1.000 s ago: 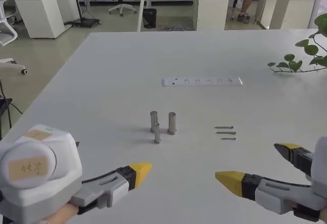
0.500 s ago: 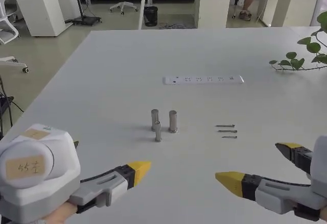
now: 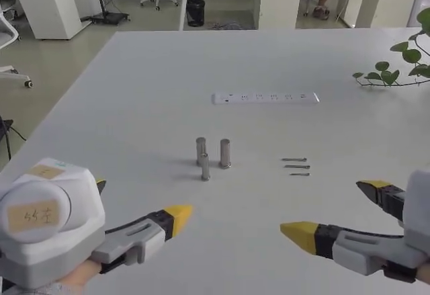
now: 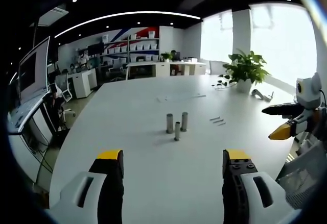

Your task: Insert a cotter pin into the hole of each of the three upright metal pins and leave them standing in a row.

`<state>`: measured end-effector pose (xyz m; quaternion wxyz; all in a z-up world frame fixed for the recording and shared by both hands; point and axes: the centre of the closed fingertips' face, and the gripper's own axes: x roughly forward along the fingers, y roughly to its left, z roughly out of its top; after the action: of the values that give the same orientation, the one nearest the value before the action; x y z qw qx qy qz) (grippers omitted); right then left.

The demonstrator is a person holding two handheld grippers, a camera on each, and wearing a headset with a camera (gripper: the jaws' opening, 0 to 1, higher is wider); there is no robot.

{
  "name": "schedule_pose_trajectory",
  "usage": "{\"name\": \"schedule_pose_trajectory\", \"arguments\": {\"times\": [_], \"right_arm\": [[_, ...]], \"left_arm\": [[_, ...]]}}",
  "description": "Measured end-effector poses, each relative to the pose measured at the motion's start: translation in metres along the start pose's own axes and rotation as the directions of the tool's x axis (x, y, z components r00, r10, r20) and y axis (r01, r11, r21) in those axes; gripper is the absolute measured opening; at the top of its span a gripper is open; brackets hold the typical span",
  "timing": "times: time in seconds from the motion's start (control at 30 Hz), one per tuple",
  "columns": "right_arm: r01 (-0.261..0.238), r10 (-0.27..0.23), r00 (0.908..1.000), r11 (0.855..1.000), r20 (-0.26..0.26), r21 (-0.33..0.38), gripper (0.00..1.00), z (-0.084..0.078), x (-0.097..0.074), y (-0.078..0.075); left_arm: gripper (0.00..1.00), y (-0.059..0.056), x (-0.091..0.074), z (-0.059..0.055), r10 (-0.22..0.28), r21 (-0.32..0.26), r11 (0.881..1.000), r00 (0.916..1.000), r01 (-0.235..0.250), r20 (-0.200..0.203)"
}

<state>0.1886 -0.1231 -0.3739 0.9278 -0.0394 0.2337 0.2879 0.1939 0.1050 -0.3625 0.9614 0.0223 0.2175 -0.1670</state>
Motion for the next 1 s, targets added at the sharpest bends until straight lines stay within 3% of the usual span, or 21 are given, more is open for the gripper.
{"name": "schedule_pose_trajectory", "arguments": {"times": [0.23,0.47,0.63,1.0], "right_arm": [[-0.010,0.010,0.9999,1.000,0.006,0.013,0.86,-0.001,0.002,-0.003],[-0.019,0.019,0.9998,0.999,0.006,0.037,0.80,-0.002,0.009,-0.007],[-0.023,0.022,0.9996,0.999,0.016,0.045,0.77,0.001,0.014,-0.012],[-0.030,0.030,0.9995,0.998,0.010,0.056,0.72,0.002,0.025,-0.019]], "left_arm": [[0.67,0.002,0.019,-0.002,-0.023,-0.002,1.000,0.9997,0.023,-0.003],[0.54,0.000,0.055,0.000,-0.068,0.041,0.997,0.9976,0.068,-0.012],[0.49,-0.005,0.083,0.002,-0.114,0.113,0.987,0.9932,0.116,-0.023],[0.38,-0.013,0.139,0.002,-0.185,0.157,0.969,0.9815,0.190,-0.049]]}}
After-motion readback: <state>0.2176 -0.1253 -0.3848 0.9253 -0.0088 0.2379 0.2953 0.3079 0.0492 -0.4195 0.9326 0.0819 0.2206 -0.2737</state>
